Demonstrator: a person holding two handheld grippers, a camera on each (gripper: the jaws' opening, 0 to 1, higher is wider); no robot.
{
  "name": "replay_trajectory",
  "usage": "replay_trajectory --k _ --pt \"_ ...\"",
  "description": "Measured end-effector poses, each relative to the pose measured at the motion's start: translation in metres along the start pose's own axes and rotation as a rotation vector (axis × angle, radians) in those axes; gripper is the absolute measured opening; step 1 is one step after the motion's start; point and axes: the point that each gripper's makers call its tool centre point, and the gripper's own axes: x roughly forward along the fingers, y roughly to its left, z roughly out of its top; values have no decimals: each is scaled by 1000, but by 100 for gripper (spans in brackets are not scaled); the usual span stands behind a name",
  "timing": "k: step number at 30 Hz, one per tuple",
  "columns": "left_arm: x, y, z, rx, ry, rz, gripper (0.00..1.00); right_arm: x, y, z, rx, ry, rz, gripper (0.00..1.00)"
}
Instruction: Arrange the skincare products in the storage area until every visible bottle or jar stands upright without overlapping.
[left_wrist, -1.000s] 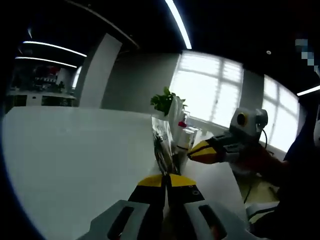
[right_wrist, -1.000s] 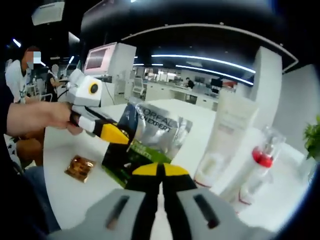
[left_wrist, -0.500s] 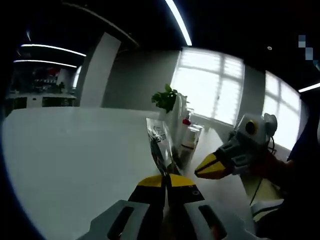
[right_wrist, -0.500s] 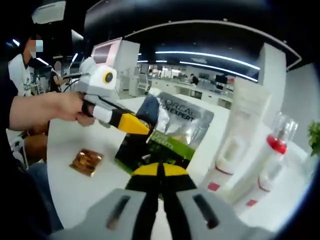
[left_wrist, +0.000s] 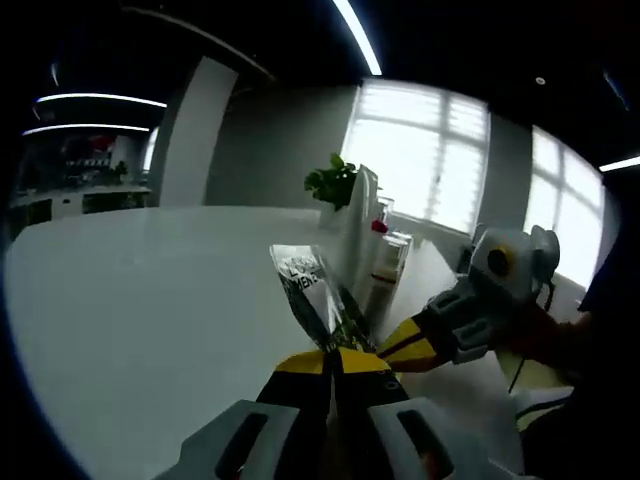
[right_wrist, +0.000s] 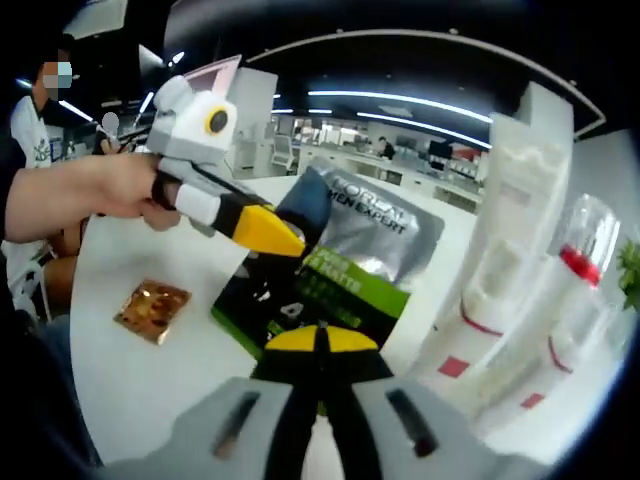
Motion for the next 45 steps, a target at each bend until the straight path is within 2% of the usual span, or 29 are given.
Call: replay_trajectory --k 10,23,30,35,39,40,43,45 --pt "6 6 -7 14 30 12 0 9 -1 -6 1 15 -4 0" --pt "14 9 -18 44 69 24 0 11 0 -18 0 55 -8 0" --pt "17 10 -20 40 75 24 0 12 -1 -21 -1 54 -16 0" --pt "18 13 -22 1 79 39 1 12 -1 -22 12 47 -23 0" --pt "16 21 -27 -77 104 76 5 12 -1 -22 14 42 -26 0" --pt "13 24 -27 -86 108 90 8 12 -1 -22 11 40 -28 0" --pt "3 33 -15 -99 64 121 9 12 -2 -22 13 33 -36 0" --pt "-4 37 -12 -91 58 135 9 12 -1 -22 19 32 -39 0"
